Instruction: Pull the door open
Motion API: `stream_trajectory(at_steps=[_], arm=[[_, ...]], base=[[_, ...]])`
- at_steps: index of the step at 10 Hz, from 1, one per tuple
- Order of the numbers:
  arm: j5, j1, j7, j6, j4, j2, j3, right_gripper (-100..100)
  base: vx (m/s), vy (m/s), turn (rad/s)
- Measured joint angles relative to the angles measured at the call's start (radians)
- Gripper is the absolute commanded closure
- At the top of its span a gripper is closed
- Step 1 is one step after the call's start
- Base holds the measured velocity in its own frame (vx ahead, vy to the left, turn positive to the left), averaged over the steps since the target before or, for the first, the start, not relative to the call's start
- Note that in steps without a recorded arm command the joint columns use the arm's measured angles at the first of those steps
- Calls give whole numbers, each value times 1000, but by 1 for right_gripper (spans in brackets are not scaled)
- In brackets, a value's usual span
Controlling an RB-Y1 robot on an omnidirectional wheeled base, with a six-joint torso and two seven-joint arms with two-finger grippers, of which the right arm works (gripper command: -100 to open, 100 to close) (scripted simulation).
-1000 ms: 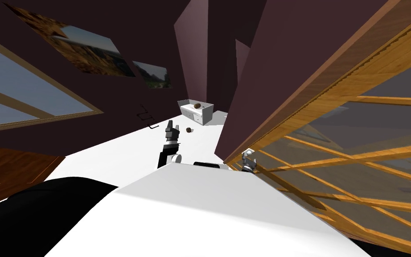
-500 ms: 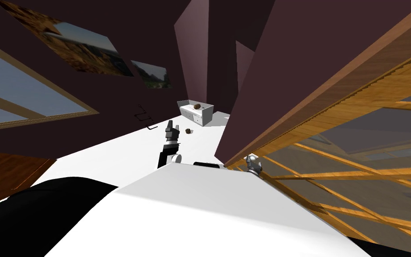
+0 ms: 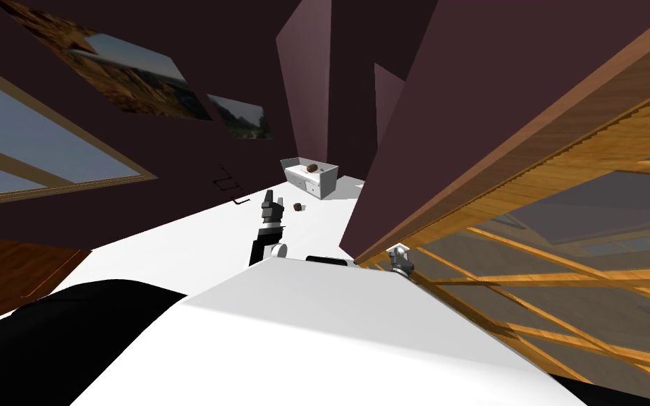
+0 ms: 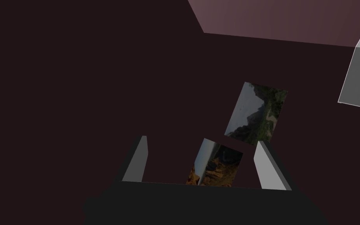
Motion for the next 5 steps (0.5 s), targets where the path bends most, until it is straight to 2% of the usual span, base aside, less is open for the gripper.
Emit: stream_trajectory(at_steps=[1,2,5], arm=[[0,0,0,0,0,0,0,100],[0,0,0,0,0,0,0,100],[17,9,-14,-6,-29,-19,26,100]], base=[[0,0,0],[-110,-6,43],[-215,14,69]])
